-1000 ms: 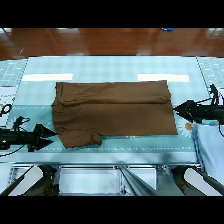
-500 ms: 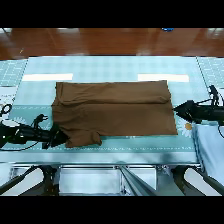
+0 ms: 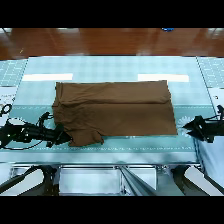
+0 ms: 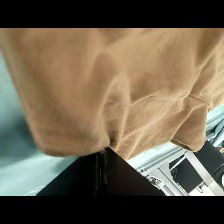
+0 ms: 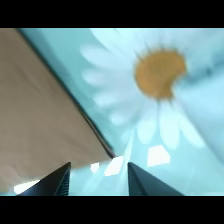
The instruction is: Fold the shirts.
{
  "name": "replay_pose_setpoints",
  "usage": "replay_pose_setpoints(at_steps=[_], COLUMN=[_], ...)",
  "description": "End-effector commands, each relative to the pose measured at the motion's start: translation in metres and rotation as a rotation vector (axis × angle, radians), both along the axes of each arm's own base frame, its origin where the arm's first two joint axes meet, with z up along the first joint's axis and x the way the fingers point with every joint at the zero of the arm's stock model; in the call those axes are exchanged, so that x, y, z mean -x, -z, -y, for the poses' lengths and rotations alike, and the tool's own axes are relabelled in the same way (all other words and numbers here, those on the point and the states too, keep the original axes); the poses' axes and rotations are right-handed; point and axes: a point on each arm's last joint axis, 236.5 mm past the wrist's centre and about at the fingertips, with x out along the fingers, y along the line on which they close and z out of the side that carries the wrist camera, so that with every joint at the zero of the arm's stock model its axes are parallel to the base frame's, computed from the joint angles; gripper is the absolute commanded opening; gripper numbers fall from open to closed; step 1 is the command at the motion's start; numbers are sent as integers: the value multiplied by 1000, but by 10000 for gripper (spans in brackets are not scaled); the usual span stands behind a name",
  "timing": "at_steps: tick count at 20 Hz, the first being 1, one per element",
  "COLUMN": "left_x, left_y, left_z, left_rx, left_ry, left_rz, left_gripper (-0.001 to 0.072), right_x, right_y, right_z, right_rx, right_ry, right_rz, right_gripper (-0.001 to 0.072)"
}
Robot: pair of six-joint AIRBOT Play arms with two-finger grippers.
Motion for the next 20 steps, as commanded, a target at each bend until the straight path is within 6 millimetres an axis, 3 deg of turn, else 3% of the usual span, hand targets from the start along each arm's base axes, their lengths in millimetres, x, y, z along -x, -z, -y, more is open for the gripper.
replay_pose_setpoints(at_steps=[1,5,10,11,12,13,16,20], left_x=[-3,-5,-6,-7,-8,-10,-29,-78], left_y=[3,4,5,5,4,3,-9,-47], left_z=[-2,-4,-4,-4,-4,-5,-10,-20], left_rx=[-17,-23,-27,-28,-27,-28,-29,-33], left_ry=[-2,-7,-11,-14,-16,-14,-2,12], left_rz=[17,22,24,27,30,35,82,212], left_gripper=[13,13,13,14,14,14,14,13], right_x=[14,8,-26,-34,-42,-50,-60,-75], right_y=[10,22,44,45,44,39,15,-17], right_z=[-10,-27,-57,-64,-69,-71,-70,-56], right_rx=[-36,-64,-119,-138,-151,-157,-160,-98], right_ry=[18,-47,-59,-64,-59,-80,-176,-244], right_rz=[-50,-75,-33,-5,20,58,115,175], right_gripper=[414,414,410,355,235,53,29,29])
